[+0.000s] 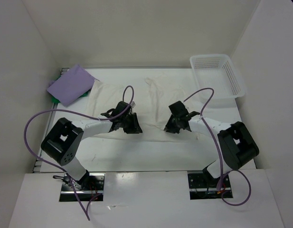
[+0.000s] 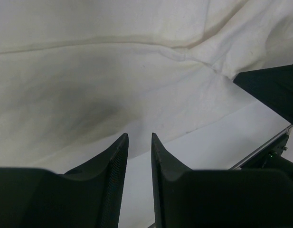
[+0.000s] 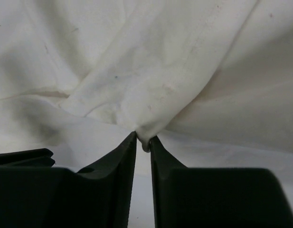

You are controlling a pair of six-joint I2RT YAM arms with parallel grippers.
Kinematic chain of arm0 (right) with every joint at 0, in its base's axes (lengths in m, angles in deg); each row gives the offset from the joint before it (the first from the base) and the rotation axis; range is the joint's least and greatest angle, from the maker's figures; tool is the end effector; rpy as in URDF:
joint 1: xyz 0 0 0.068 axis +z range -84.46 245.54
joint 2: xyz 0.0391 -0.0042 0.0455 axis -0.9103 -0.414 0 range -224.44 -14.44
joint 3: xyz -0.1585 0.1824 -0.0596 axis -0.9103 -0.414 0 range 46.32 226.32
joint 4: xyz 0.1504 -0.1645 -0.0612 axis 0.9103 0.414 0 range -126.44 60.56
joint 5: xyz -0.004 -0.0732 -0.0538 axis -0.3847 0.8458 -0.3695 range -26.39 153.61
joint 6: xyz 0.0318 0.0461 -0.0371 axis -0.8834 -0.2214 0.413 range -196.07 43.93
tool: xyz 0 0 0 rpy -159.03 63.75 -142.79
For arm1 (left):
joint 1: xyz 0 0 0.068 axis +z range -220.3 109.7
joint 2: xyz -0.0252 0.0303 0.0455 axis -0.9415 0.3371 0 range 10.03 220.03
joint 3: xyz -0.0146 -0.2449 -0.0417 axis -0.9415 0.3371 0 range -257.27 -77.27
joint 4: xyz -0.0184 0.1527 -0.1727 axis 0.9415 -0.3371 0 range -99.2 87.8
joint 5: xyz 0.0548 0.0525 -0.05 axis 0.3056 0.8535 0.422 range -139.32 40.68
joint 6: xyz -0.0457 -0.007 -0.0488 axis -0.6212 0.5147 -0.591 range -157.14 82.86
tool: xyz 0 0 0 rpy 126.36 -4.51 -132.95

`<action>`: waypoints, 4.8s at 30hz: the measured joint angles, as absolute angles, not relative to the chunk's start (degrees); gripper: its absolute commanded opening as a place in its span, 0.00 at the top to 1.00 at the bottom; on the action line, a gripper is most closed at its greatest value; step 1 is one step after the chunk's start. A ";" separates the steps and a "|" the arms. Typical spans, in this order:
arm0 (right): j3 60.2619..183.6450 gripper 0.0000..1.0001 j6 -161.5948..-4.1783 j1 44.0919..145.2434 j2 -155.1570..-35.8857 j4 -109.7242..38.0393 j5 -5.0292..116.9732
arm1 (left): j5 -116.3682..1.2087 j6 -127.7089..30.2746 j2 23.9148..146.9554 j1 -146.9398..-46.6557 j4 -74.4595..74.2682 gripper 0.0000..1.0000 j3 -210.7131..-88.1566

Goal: Fold and stack the t-shirts
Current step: Fold the flattened tshirt in 1/3 of the way, then grap the side of the flattened tshirt furthest away from the robot with both arms

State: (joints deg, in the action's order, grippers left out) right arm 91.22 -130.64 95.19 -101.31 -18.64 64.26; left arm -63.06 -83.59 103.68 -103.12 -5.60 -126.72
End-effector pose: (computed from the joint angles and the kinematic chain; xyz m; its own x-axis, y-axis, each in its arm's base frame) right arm 0.2344 0.1326 0.1447 -0.8343 0.4626 -0.2999 0.3279 0.8537 0.4046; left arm 0.2573 -0.1811 0.1539 -0.9067 -0.2530 -0.3374 0.0057 0.7926 -0.6097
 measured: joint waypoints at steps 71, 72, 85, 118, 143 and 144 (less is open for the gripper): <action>80.91 0.79 -131.32 116.68 -92.90 -19.47 59.32 | -63.67 -89.65 75.48 -86.51 -34.41 0.50 -112.18; 81.04 0.74 -131.21 116.17 -91.34 -17.85 59.25 | -63.25 -89.52 75.48 -86.46 -35.83 0.48 -113.36; 105.30 0.97 -116.52 91.28 -95.52 -16.36 55.86 | -53.50 -79.42 103.04 -71.14 -20.48 0.89 -152.55; 134.20 0.78 -106.53 82.91 -126.99 -19.14 55.25 | -38.09 -68.78 134.34 -65.76 -20.35 0.52 -171.63; 166.96 0.51 -103.25 80.65 -153.83 -10.99 58.79 | -40.28 -66.74 138.78 -66.09 -19.08 0.78 -175.41; 168.14 0.49 -103.12 80.65 -154.64 -10.40 58.90 | -40.24 -66.63 138.84 -66.09 -19.08 0.83 -175.44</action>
